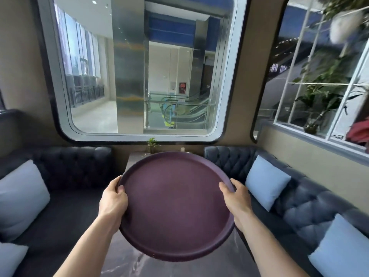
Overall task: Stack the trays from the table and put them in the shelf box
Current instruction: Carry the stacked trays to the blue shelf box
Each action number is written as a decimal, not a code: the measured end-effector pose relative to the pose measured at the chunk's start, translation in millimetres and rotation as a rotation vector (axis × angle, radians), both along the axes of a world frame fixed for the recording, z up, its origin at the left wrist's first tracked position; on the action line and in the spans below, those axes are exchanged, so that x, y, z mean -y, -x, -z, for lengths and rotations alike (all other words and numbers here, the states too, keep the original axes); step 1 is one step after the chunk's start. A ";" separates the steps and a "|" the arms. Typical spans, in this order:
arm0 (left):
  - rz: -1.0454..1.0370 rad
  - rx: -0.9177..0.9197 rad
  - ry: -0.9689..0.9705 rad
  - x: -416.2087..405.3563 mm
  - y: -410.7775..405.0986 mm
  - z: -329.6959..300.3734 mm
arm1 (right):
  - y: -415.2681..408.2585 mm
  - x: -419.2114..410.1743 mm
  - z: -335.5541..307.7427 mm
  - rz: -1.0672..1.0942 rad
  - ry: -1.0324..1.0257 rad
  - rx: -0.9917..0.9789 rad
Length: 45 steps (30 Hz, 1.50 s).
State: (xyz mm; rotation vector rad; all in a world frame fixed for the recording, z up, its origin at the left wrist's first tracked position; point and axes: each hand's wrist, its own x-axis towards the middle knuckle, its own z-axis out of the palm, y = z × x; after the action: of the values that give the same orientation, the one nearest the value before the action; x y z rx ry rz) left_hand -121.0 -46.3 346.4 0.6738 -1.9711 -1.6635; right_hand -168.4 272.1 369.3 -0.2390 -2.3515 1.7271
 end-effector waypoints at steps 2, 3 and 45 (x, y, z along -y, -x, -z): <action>0.048 -0.011 -0.003 -28.5 11.6 -0.2 | -5.7 -30.0 -2.5 0.043 -0.003 0.008; 0.078 -0.019 -0.006 -45.1 18.1 -0.1 | -9.6 -47.0 -3.9 0.067 0.001 0.007; 2.095 -0.048 0.082 -824.3 -260.4 26.9 | -599.5 -370.5 14.9 2.185 0.091 -0.014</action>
State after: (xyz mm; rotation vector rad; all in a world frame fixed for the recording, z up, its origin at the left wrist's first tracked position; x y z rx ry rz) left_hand 139.4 778.0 319.4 -2.2134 -2.5005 -2.0757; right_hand 431.2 642.6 354.4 -1.7517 -0.6401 0.4801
